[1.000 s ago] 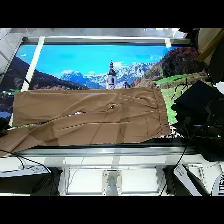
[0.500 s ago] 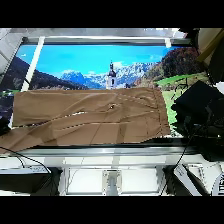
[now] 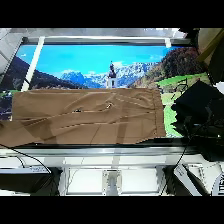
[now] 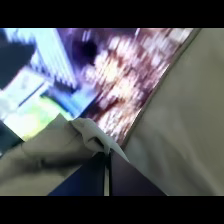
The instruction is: Fold the clothes and pants, and hang the long-sleeved shirts on hangers.
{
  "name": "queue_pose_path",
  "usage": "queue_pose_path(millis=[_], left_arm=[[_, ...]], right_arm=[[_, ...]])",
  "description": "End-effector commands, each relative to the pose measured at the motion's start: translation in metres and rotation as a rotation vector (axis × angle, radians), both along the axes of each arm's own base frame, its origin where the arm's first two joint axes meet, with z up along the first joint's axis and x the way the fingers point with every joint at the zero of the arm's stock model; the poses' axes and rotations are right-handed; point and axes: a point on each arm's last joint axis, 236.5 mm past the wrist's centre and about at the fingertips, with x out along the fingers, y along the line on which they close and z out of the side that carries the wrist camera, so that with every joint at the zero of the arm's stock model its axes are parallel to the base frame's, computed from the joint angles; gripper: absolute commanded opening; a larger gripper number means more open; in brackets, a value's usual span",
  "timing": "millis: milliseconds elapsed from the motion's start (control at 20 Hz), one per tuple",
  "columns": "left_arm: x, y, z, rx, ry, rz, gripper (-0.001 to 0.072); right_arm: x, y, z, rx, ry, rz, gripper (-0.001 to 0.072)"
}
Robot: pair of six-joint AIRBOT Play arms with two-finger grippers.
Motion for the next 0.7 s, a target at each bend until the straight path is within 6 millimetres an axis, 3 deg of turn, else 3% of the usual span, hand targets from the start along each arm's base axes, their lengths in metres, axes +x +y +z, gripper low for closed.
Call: queue_pose_path(millis=[0,100,150,200,300,400,500,650], left_arm=[[0.015,0.007,0.015,0.018,-0.056,0.022,0.0009],[0.037,0.003,0.027,-0.014,-0.167,0.051,0.0021],[0.048,0.002,0.036,-0.030,-0.222,0.064,0.0287],[0.056,0.000,0.043,-0.044,-0.257,0.070,0.0719],[0.055,-0.002,0.050,-0.045,-0.263,0.066,0.0720],[0.031,0.002,0.056,-0.045,-0.217,0.079,0.0716],[-0.023,0.012,0.053,-0.055,-0.114,0.169,0.0711],[-0.118,0.013,0.028,-0.105,-0.045,0.353,0.0702]], right_arm=[[0.000,0.000,0.000,0.002,0.001,-0.005,0.0353],[0.000,0.001,0.001,0.008,0.003,-0.005,0.0352],[0.000,0.001,0.001,0.008,0.003,-0.005,0.0353],[0.000,0.001,0.001,0.008,0.003,-0.005,0.0353],[0.000,0.001,0.001,0.006,0.001,-0.002,0.0352],[-0.001,0.000,0.004,-0.046,-0.047,0.041,0.0353],[-0.010,-0.008,0.003,-0.144,-0.056,0.075,0.0353],[-0.027,-0.015,0.002,-0.238,-0.016,0.096,0.0353]])
